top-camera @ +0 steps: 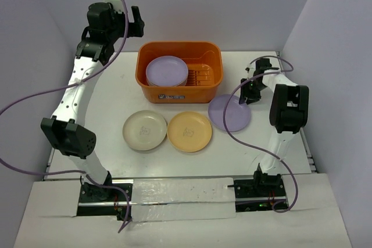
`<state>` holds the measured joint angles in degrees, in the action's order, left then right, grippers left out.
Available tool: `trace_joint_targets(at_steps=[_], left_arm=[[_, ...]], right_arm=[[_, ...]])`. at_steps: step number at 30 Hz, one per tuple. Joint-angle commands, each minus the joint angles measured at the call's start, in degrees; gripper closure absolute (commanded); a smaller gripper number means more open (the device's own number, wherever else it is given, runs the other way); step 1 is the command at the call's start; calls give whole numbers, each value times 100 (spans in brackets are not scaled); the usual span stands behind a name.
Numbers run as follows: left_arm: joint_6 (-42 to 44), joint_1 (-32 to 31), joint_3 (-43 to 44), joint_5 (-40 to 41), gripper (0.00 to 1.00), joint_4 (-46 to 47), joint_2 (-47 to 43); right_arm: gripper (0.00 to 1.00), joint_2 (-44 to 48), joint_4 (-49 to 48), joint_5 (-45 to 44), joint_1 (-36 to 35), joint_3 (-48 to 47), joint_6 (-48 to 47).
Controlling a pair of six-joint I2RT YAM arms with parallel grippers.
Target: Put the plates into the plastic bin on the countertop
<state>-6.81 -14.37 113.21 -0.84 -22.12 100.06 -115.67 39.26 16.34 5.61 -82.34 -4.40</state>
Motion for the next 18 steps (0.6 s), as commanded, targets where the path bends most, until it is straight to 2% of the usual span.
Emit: trace_joint_targets(at_steps=[1, 2, 5, 7, 12, 18], left_arm=[[295, 214, -583, 369, 1, 90, -265], [230, 345, -660, 380, 1, 50, -300], [-145, 873, -888, 85, 1, -125, -261], [-294, 1130, -1035, -194, 1, -143, -232], [-254, 1621, -1570, -544, 1, -111, -250], [-137, 2040, -2315, -1008, 1, -250, -493]], right_arm=[[62, -234, 244, 389, -18, -429, -258], [65, -237, 293, 452, 8, -408, -307], [90, -138, 352, 554, 170, -265, -517], [100, 86, 416, 633, 329, -177, -682], [100, 1332, 832, 772, 1177, 252, -1675], [100, 2793, 1496, 1318, 2092, 206, -2093]])
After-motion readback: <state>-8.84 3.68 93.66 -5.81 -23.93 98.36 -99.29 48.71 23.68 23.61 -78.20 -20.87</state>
